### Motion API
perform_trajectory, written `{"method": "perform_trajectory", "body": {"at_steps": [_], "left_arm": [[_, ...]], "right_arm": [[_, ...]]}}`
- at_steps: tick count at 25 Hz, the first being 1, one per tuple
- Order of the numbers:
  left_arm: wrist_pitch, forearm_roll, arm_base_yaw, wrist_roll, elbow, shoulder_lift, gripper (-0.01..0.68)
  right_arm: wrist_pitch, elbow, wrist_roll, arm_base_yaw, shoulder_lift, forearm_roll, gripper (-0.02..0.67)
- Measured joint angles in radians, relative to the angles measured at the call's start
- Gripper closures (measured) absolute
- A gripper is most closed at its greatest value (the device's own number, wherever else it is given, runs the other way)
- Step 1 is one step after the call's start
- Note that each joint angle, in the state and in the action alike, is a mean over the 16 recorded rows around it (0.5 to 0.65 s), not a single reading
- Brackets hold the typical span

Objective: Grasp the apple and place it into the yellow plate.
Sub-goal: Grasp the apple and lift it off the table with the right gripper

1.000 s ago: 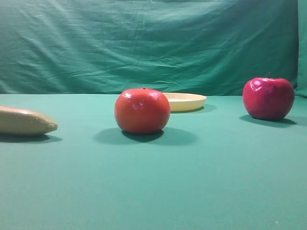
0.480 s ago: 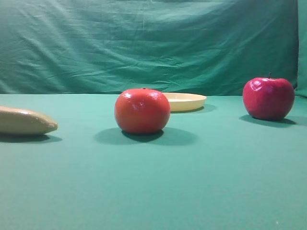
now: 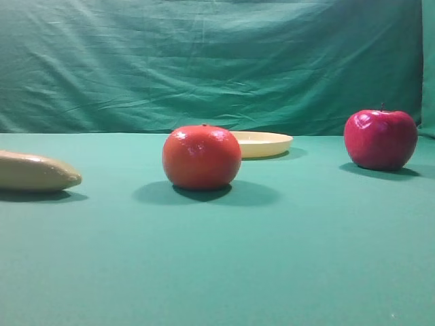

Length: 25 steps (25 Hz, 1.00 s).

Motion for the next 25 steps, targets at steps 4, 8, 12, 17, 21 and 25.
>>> {"method": "perform_trajectory", "body": {"at_steps": [4,8,12,17,21,25], "left_arm": [[0.000,0.000,0.000,0.000,0.000,0.000,0.516],[0.000,0.000,0.000,0.000,0.000,0.000,0.516],[0.000,0.000,0.000,0.000,0.000,0.000,0.516],[0.000,0.000,0.000,0.000,0.000,0.000,0.516],[0.000,0.000,0.000,0.000,0.000,0.000,0.516],[0.000,0.000,0.000,0.000,0.000,0.000,0.516]], "right_arm": [[0.010,-0.084,-0.056,0.000,0.084,0.015,0.649],[0.070,-0.193,-0.116,0.000,0.218,0.015,0.649],[0.135,-0.299,-0.168,0.000,0.392,0.013,0.649],[0.191,-0.409,-0.206,0.000,0.609,0.012,0.649],[0.229,-0.491,-0.234,0.000,0.753,0.017,0.649],[0.273,-0.574,-0.262,0.001,0.879,0.037,0.649]]}}
